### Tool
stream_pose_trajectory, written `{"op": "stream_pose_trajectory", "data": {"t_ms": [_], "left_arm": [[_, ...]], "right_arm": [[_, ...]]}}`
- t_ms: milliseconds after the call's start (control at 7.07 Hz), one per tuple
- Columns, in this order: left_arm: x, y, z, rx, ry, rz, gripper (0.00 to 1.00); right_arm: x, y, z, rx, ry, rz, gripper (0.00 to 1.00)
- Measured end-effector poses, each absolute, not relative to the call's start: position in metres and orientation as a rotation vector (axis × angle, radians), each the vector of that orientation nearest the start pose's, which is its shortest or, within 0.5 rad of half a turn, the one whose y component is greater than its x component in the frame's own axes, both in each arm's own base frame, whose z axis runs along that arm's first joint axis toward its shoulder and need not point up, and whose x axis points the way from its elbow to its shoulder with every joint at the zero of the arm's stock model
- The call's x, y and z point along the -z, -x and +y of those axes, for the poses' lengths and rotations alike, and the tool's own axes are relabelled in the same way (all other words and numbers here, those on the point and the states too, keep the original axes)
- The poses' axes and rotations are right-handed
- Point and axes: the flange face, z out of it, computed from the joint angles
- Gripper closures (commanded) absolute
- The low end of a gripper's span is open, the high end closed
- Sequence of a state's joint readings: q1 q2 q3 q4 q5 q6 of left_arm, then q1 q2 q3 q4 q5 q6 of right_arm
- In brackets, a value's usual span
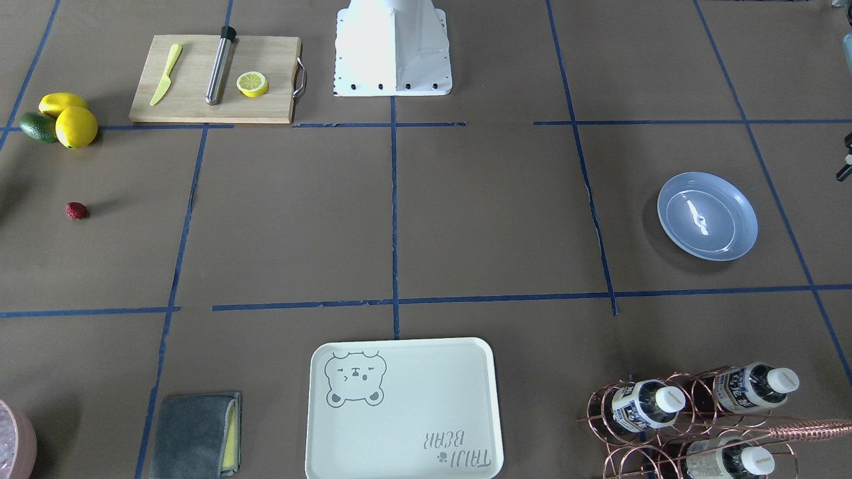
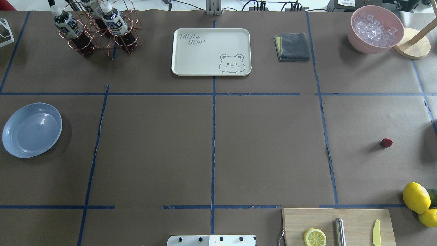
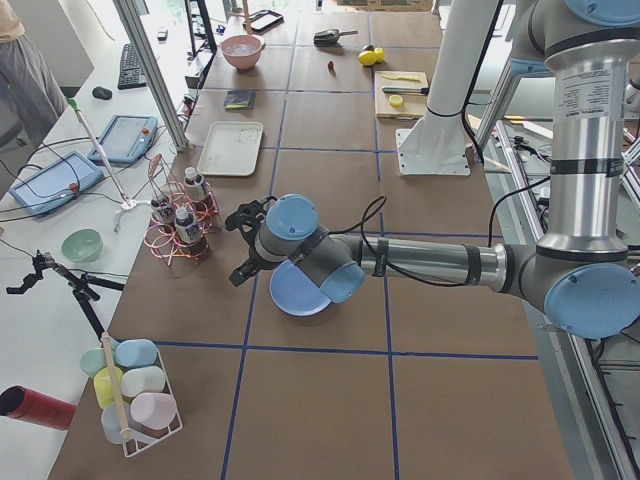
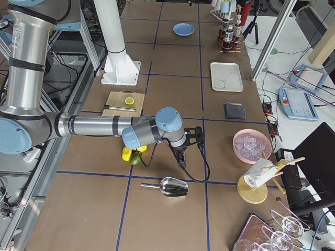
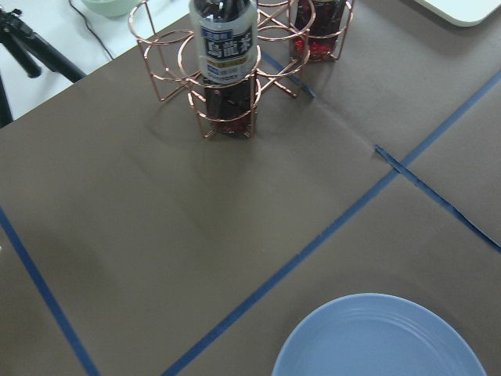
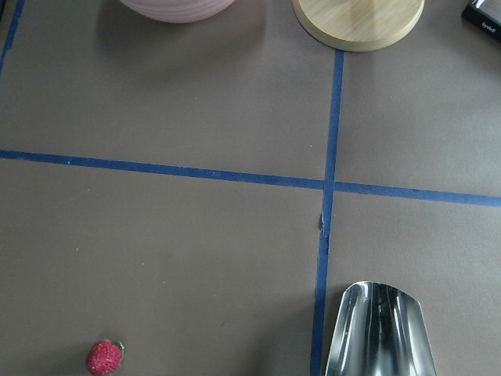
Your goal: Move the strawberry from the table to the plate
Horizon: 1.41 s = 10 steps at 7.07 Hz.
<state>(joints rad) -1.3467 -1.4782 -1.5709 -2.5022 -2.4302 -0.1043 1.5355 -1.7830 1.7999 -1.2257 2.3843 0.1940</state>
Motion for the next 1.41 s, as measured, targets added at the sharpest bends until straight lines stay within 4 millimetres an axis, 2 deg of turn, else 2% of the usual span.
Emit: {"op": "stream_pose_trajectory", "data": {"t_ms": [141, 283, 566, 707, 848, 990, 1414], "left_arm": [[-0.621, -0.062, -0.458, -0.399, -0.589, 0.928, 0.23], [-0.645, -0.082, -0.451, -0.308, -0.551, 0.906, 0.25], [-0.678, -0.131, -0.437, -0.174, -0.526, 0.884, 0.32], [-0.690, -0.142, -0.431, -0.157, -0.517, 0.878, 0.44], [-0.699, -0.146, -0.427, -0.152, -0.506, 0.872, 0.69], [-0.704, -0.149, -0.425, -0.152, -0.496, 0.868, 0.99], [-0.703, -0.158, -0.421, -0.175, -0.488, 0.882, 1.00]], "right_arm": [[-0.602, -0.046, -0.420, -0.003, -0.242, -0.840, 0.00], [-0.604, -0.046, -0.419, -0.005, -0.238, -0.841, 0.00], [-0.608, -0.046, -0.415, -0.009, -0.229, -0.840, 0.00], [-0.609, -0.046, -0.414, -0.010, -0.227, -0.840, 0.00], [-0.610, -0.046, -0.414, -0.010, -0.225, -0.840, 0.00], [-0.610, -0.046, -0.414, -0.011, -0.224, -0.840, 0.00], [-0.611, -0.046, -0.414, -0.012, -0.222, -0.839, 0.00]]}}
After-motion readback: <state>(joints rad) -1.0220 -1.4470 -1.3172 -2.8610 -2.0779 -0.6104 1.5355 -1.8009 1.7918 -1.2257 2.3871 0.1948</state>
